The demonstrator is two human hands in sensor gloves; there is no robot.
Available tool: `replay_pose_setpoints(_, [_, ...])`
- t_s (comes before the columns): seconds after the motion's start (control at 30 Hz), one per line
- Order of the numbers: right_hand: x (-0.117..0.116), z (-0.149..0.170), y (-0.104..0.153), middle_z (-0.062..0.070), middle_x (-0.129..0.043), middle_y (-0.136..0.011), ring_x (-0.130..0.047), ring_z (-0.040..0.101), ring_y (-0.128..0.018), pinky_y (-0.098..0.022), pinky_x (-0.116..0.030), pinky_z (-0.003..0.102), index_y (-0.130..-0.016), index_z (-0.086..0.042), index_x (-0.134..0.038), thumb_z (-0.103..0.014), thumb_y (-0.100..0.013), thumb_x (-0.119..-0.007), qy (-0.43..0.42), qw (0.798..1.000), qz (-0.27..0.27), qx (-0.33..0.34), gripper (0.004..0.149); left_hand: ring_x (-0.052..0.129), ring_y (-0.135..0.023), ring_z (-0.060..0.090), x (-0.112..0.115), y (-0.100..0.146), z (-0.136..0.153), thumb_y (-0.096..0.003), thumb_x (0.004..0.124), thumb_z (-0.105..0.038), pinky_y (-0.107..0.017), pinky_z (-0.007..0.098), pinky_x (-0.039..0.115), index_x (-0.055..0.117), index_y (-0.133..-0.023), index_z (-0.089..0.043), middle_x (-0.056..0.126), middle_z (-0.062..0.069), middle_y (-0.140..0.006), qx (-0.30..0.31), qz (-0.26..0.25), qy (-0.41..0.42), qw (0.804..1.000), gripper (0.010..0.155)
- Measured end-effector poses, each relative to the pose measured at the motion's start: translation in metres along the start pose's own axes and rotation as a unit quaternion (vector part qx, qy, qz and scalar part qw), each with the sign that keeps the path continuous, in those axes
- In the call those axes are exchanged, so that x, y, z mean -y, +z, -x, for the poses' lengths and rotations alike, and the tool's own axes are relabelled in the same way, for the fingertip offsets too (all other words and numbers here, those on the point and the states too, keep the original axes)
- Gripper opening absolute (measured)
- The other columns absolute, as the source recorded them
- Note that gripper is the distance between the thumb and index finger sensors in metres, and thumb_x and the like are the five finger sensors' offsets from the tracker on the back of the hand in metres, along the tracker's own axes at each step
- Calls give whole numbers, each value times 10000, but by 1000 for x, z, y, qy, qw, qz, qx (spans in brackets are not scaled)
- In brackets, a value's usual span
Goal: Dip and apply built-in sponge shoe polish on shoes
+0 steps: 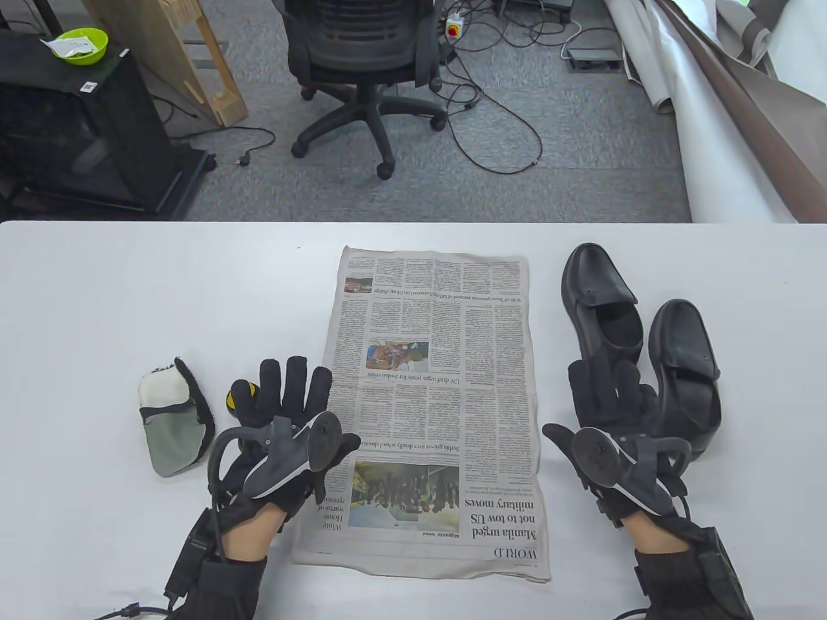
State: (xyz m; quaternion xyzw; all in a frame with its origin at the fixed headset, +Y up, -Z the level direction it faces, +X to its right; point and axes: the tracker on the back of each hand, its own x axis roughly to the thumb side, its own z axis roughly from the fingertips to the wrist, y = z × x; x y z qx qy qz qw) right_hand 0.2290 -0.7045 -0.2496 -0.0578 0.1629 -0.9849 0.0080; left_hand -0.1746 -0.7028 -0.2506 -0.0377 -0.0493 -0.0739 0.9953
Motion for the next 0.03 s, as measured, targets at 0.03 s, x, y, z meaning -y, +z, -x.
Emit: replay_pose_setpoints(0.03, [0,-1,0,30,-295,-1174,-411,527,-1066,-742,-469,677,-1116,-279,-268,-695,-344,-503,2,1000,-1,2,908,84,-1115,480,0,0,0,-362,484,-773,-711,770,137,59,-1084,-302,2,93,-1197,0,2,-1,1000,961])
